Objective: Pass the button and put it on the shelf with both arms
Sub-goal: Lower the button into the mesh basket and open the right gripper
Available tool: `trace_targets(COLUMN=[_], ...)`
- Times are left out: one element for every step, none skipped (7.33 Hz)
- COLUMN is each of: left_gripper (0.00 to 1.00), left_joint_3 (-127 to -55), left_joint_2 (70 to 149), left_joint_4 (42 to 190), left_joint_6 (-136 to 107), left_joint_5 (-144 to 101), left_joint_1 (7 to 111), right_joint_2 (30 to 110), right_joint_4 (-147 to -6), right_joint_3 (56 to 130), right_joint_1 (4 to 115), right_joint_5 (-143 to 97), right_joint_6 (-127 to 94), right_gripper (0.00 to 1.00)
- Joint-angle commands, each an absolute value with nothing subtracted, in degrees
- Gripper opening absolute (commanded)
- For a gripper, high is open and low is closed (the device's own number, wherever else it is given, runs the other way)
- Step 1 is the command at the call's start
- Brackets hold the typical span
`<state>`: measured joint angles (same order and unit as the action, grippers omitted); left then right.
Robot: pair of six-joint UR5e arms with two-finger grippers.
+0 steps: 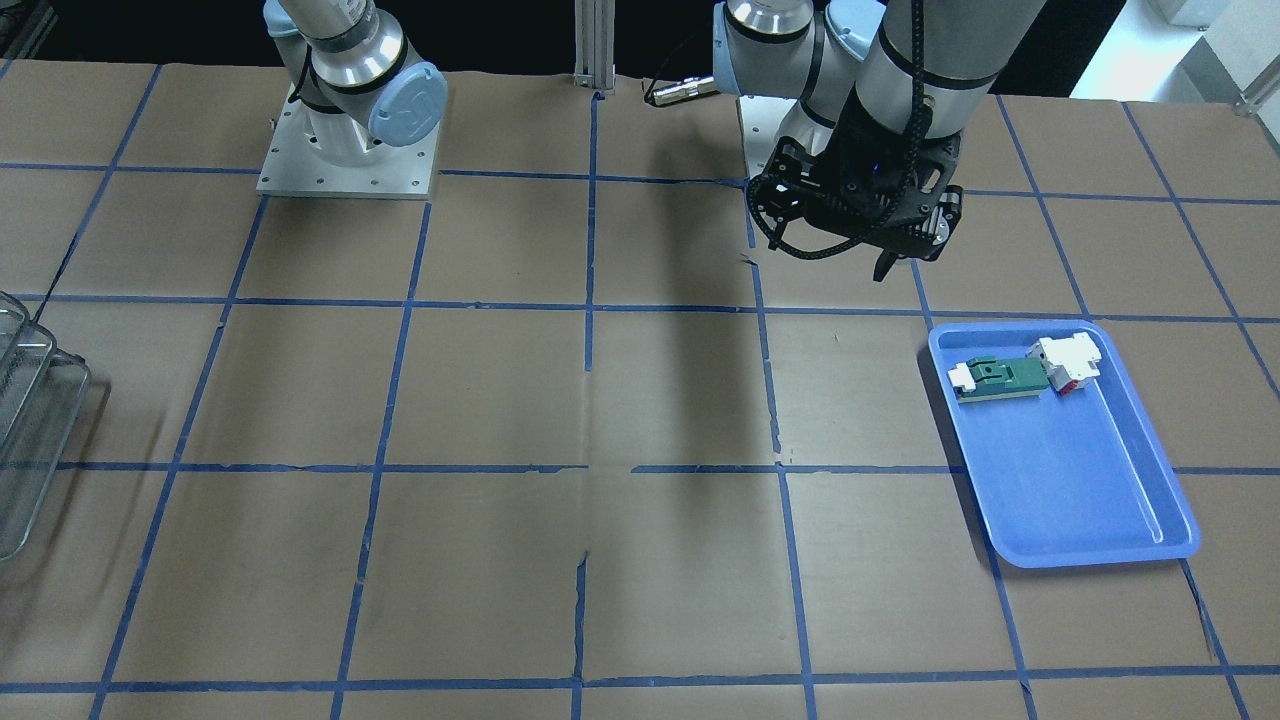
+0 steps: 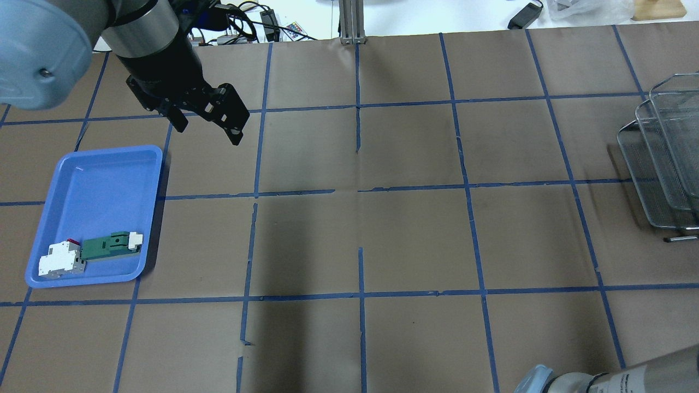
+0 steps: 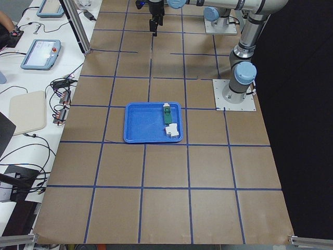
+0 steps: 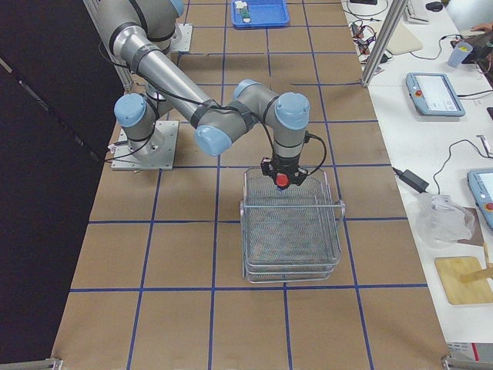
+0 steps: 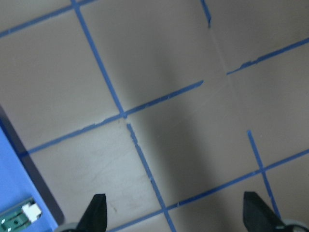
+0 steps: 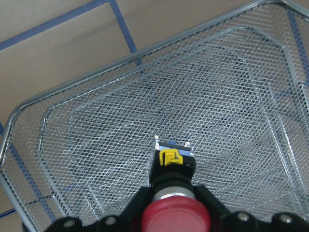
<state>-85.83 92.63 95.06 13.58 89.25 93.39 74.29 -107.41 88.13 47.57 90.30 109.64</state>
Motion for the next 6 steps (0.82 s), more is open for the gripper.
trace_targets(left_gripper=[1.0, 1.0, 1.0, 1.0, 1.0, 1.0], left_joint_3=[-87.1, -87.1, -87.1, -87.2, -87.3, -87.3], left_joint_2=[91.8, 91.7, 91.8, 91.8, 91.8, 91.9], left_joint_4=[96.0, 95.7, 94.9, 93.5, 91.3, 90.1], left_joint_6=[9.2, 8.2, 8.2, 9.0, 8.4, 8.2], left_joint_5=[90.1, 90.0, 89.7, 89.8, 89.7, 89.5], left_joint_1=[93.3, 93.3, 93.3, 93.3, 93.2, 93.3], right_joint_2=[74.0, 73.9, 74.1, 74.9, 76.5, 80.4], right_joint_4=[-107.3, -106.9, -106.1, -103.7, -100.6, -97.3], right_joint_3=[88.3, 88.3, 88.4, 88.0, 87.6, 88.1], right_joint_1=[47.5, 47.5, 47.5, 47.5, 47.8, 48.9], right_joint_5=[90.2, 90.1, 90.1, 90.1, 90.1, 90.1], right_joint_6=[109.1, 108.6, 108.5, 107.7, 106.1, 99.6], right_gripper=[0.7, 0.87, 0.98, 1.0, 1.0, 1.0])
